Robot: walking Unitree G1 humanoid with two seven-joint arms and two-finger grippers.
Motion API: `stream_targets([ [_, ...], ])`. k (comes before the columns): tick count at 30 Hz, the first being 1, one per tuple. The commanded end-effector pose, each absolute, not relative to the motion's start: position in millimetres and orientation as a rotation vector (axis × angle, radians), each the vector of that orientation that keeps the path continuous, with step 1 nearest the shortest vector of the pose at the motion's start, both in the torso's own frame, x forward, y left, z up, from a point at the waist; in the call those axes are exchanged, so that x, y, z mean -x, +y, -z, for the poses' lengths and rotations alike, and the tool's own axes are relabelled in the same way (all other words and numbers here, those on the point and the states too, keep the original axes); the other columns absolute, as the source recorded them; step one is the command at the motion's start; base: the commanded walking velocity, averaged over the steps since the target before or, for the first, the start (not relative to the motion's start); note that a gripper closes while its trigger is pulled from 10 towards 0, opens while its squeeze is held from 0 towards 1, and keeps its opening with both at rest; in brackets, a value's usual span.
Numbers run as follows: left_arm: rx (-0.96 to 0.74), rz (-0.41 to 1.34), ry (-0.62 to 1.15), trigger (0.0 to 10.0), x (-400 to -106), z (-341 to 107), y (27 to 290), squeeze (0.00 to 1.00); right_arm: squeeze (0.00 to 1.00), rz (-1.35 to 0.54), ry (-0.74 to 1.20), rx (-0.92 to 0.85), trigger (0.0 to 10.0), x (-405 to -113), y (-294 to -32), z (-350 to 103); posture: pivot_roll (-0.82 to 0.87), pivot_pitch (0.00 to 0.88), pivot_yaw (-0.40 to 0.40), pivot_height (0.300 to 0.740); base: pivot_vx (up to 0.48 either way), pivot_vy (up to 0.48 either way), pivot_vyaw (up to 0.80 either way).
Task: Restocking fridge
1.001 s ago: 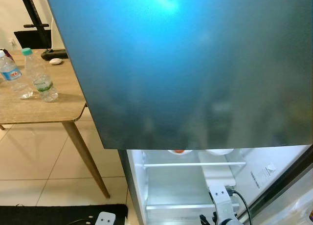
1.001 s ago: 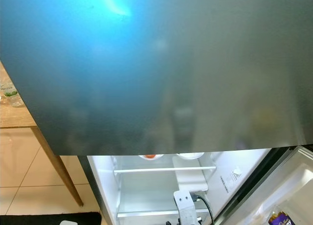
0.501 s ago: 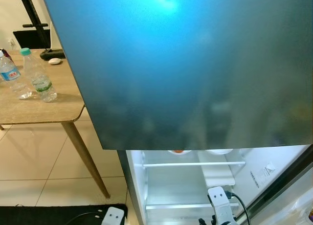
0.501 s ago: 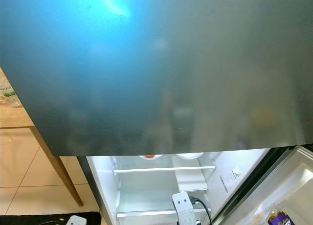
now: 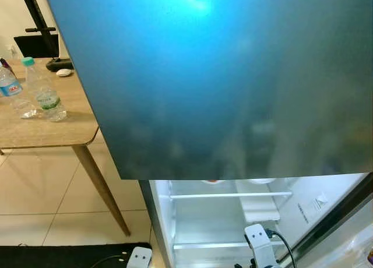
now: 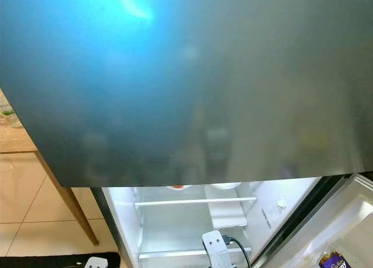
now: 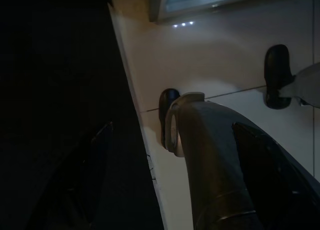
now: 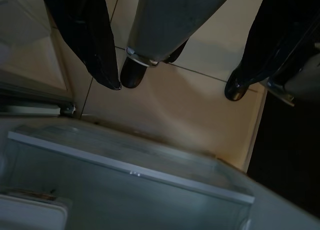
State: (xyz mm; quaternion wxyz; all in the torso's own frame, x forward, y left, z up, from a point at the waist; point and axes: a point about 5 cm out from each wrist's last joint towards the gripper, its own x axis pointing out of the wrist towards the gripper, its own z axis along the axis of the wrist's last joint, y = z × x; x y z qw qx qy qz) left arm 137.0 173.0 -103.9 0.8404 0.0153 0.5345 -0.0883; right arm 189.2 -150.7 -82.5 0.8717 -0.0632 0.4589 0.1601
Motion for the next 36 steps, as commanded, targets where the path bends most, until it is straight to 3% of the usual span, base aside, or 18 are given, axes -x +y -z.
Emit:
stream_targets([
  [1, -0.036, 0.205, 1.145, 10.0, -135, 105, 171, 0.00, 0.00, -0.350, 0.982, 0.131, 10.0, -185, -148, 85, 0.04, 0.000, -0.021, 0.740, 0.000, 0.000, 0.00],
  [36, 0.025, 0.191, 1.170, 10.0, -132, 106, 168, 0.00, 0.00, -0.451, 1.034, 0.209, 10.0, -172, -154, 90, 0.03, 0.000, -0.019, 0.740, 0.000, 0.000, 0.00],
])
